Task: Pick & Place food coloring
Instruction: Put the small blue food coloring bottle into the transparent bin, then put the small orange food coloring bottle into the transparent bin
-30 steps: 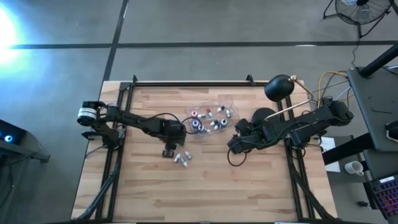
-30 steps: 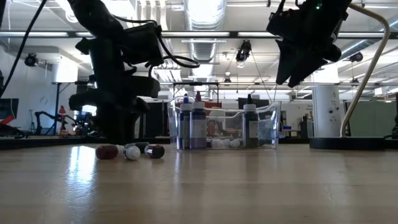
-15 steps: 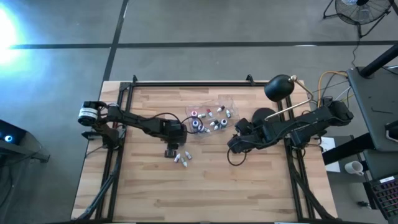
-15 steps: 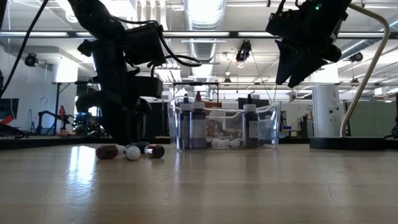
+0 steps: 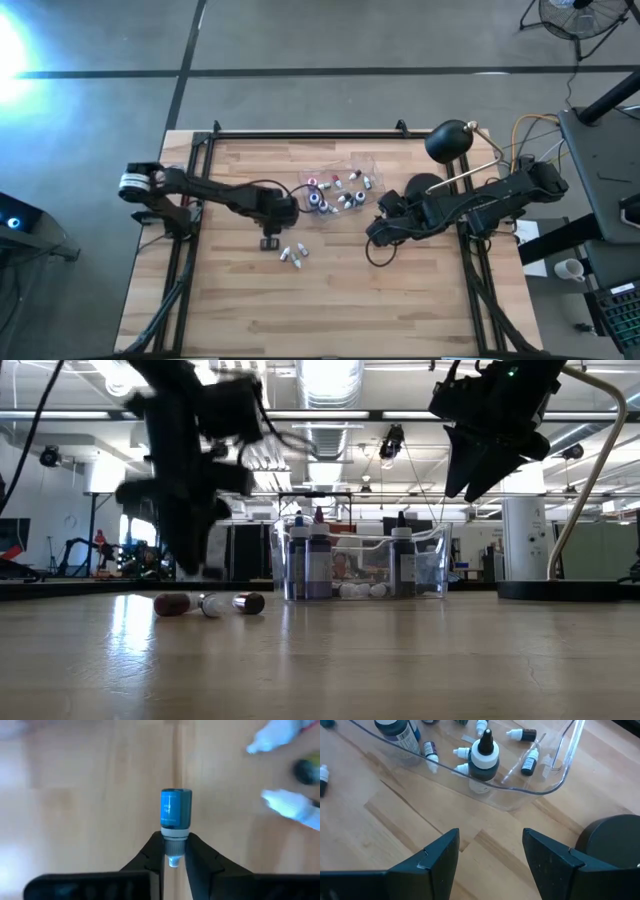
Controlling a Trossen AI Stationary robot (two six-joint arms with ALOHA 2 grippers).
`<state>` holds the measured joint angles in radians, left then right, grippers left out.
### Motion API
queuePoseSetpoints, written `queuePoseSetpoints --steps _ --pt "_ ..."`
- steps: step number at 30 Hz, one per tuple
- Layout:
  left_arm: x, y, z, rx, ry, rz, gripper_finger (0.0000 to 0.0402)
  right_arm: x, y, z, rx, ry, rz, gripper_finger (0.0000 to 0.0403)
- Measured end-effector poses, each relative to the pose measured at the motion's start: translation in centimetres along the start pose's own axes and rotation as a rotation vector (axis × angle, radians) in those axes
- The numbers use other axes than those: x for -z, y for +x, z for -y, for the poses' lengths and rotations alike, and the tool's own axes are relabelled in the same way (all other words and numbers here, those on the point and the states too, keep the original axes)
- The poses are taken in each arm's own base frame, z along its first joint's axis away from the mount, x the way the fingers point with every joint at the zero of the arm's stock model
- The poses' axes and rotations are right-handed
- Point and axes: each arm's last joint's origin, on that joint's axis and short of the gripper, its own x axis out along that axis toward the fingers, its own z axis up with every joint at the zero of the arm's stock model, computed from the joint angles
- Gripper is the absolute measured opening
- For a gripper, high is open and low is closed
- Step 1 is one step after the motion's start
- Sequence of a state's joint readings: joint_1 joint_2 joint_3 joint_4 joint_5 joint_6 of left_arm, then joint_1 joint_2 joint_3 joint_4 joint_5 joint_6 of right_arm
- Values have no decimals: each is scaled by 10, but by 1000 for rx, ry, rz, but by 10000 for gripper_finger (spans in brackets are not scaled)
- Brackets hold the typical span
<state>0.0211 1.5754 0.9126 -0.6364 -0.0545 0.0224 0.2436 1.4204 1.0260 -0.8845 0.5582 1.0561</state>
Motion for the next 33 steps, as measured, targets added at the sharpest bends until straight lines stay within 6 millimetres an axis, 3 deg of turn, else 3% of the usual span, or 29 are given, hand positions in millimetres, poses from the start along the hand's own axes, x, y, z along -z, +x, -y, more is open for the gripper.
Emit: queuePoseSetpoints --steps 3,6,10,12,16,20,22,25,30,33 --pt "-5 -33 -1 -28 2 42 32 0 0 0 -1 -2 -5 210" --pt "-21 -73 -7 -87 -41 233 32 0 0 0 1 -9 -7 210" --pt "-57 -126 -32 -162 -181 600 32 0 0 0 3 -15 -5 210" --pt "-78 -144 -52 -164 -246 731 33 0 0 0 4 -21 -3 210" --pt "-111 -140 -81 -185 -300 701 60 0 0 1 5 -34 -1 210" --pt "-130 -126 -81 -220 -248 500 120 0 0 0 1 -17 -8 210" --pt "-128 -128 -80 -329 -227 348 145 0 0 0 -3 8 -12 210" --pt "-121 -141 -73 -396 -168 252 166 3 -3 0 -12 21 -16 210" --pt "-94 -173 -44 -136 -117 323 173 6 -5 -2 -21 8 -17 210" --pt "-69 -168 -32 -27 -206 255 174 7 -5 -2 -18 -3 -11 210"
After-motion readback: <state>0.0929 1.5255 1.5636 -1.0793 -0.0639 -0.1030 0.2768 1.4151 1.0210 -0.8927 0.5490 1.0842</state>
